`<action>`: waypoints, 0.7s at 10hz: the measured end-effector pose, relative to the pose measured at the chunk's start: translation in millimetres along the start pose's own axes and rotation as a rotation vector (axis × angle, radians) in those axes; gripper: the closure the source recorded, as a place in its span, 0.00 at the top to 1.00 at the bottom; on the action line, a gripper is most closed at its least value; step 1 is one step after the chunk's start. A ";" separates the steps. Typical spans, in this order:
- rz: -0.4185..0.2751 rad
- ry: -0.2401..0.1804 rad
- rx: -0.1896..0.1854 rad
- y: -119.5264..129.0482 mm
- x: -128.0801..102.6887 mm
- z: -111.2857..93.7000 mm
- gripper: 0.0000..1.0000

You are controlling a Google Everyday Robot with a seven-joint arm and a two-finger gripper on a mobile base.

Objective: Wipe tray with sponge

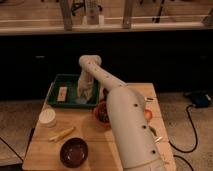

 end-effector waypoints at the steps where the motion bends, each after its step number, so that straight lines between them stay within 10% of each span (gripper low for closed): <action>1: 0.015 0.013 0.001 1.5 6.9 -2.4 0.00; 7: 0.022 0.092 0.028 -41.6 39.1 -3.7 0.00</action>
